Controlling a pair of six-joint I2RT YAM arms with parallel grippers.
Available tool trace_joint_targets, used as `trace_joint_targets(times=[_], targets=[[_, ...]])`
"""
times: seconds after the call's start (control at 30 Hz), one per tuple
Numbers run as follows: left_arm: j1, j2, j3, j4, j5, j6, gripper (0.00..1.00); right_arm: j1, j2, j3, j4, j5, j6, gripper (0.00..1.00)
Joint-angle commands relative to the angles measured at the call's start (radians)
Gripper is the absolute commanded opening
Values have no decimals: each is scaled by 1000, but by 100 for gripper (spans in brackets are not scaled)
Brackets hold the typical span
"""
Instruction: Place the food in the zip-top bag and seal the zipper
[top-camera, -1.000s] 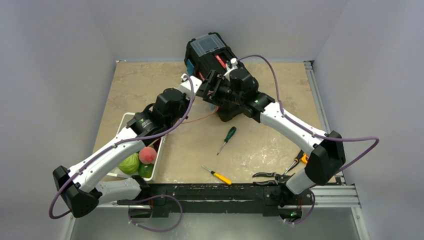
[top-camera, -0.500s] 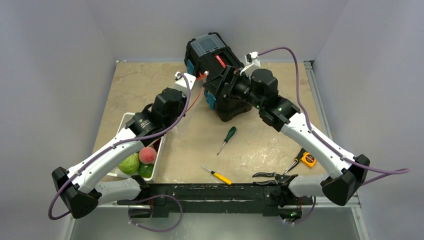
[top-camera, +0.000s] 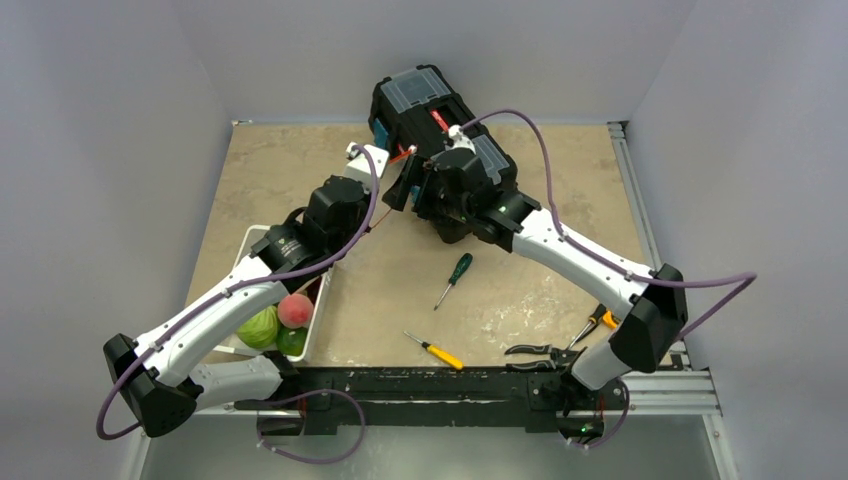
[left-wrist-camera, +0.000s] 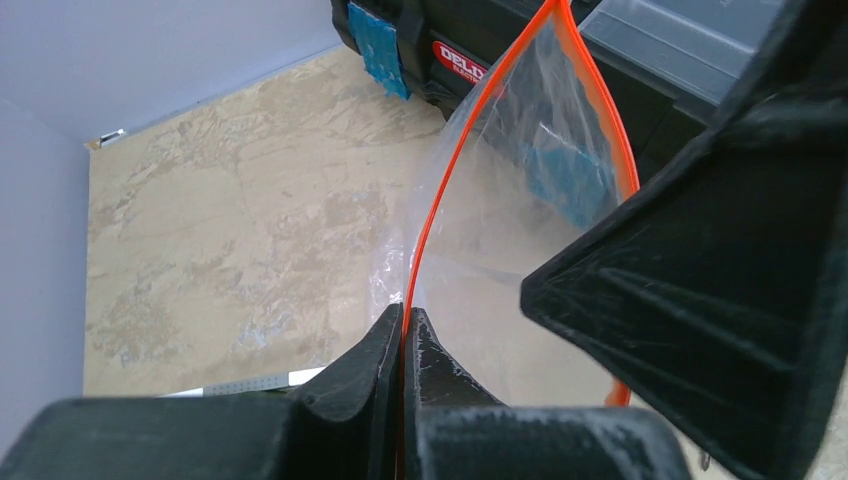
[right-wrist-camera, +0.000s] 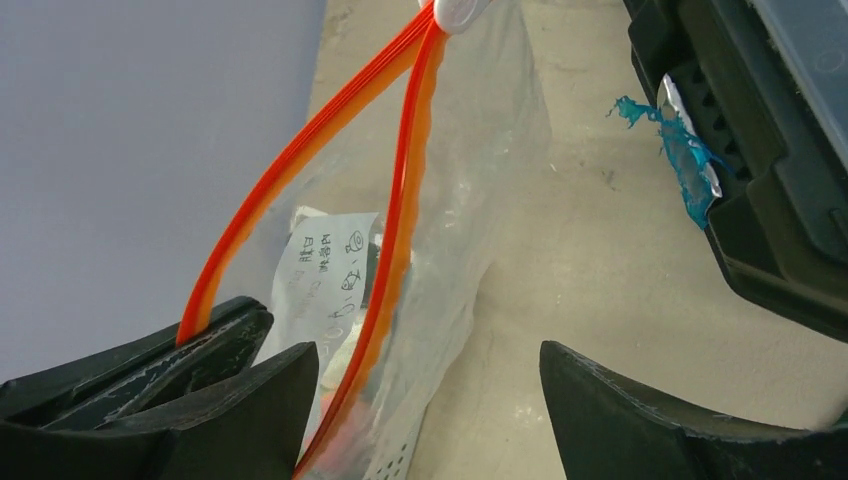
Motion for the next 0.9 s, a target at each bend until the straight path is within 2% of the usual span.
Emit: trace_joint_targets(times=[0.0, 0.07, 0.2, 0.3, 0.57, 0.67, 0.8, 0.87], targets=[[-4, -15, 33, 29, -7, -15, 0, 48, 15, 119, -77, 152, 5, 81], [-3, -11, 38, 25, -2, -18, 0, 65, 26, 140, -98, 205, -12, 80], [-5, -7, 44, 17, -1, -22, 0, 101, 58, 206, -174, 334, -48, 69], [-4, -7, 47, 16, -5, -23, 0, 141, 77, 255, -217, 432, -80, 67], [-5, -15, 44, 14, -5, -28, 0, 195, 158, 375, -291, 545, -132, 48], [-5, -19, 42, 18, -8, -28, 0, 199, 167, 387, -296, 571, -144, 33], [-5, -21, 41, 21, -12, -28, 0, 209, 173, 395, -304, 620, -163, 22], [-5, -24, 38, 24, -11, -30, 0, 211, 175, 403, -315, 641, -171, 6]])
